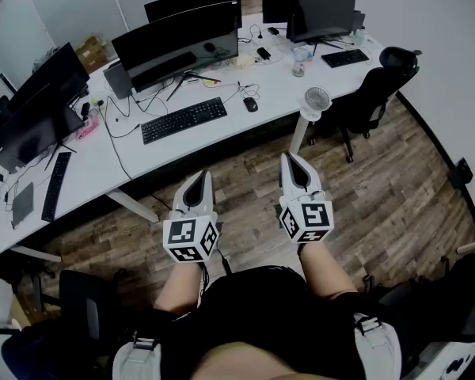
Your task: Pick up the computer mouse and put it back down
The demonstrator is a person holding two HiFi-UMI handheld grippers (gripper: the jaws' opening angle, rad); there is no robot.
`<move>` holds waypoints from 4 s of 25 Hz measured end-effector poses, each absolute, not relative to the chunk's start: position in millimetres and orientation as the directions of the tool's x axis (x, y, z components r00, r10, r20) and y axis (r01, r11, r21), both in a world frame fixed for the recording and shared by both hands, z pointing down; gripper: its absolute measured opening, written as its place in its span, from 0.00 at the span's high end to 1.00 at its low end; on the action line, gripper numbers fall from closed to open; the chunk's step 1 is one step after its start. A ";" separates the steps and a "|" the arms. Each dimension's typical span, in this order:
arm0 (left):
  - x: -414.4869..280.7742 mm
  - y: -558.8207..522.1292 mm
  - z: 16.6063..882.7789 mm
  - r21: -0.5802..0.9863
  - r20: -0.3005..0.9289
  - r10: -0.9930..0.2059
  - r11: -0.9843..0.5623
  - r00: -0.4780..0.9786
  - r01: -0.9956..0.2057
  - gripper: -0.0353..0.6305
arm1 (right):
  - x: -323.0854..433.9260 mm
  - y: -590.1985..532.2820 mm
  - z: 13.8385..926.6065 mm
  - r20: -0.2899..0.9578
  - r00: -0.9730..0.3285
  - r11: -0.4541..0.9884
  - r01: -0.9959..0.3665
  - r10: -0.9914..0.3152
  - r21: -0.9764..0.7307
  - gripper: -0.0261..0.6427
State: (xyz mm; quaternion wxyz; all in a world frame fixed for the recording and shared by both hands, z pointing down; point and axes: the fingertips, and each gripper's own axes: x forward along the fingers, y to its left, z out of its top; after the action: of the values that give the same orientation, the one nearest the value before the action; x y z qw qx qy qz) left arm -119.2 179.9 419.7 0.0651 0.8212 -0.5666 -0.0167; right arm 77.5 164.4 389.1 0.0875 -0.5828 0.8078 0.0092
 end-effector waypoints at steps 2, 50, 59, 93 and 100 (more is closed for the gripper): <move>-124.5 180.0 421.2 0.130 0.046 -0.934 -0.346 0.354 -0.929 0.87 | 72.1 163.5 389.3 -0.153 -0.307 0.323 -0.942 -0.939 -0.090 0.96; -90.7 -137.4 441.0 0.078 0.111 -0.957 -0.259 0.267 -0.963 0.87 | 103.5 -182.3 421.7 -0.091 -0.400 0.409 -0.901 -0.912 -0.143 0.96; -88.5 -201.1 462.6 0.094 0.189 -0.961 -0.187 0.202 -0.978 0.87 | 101.6 -265.5 443.1 -0.023 -0.457 0.454 -0.875 -0.889 -0.169 0.96; -174.8 -292.4 495.4 0.139 0.262 -0.956 -0.101 0.135 -0.985 0.87 | 27.2 -391.4 714.1 0.701 -0.353 0.443 -0.894 -0.620 -0.059 0.64; -183.6 -293.2 503.1 0.135 0.283 -0.952 -0.083 0.119 -0.987 0.87 | 29.7 -386.4 762.8 0.765 -0.313 0.428 -0.902 -0.563 -0.055 0.61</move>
State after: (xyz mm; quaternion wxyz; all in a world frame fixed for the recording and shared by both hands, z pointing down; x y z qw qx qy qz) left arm -183.6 -293.2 503.1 0.1469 0.7333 -0.6610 0.0606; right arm 29.7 -386.4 762.8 -0.3440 -0.4743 0.7719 -0.2467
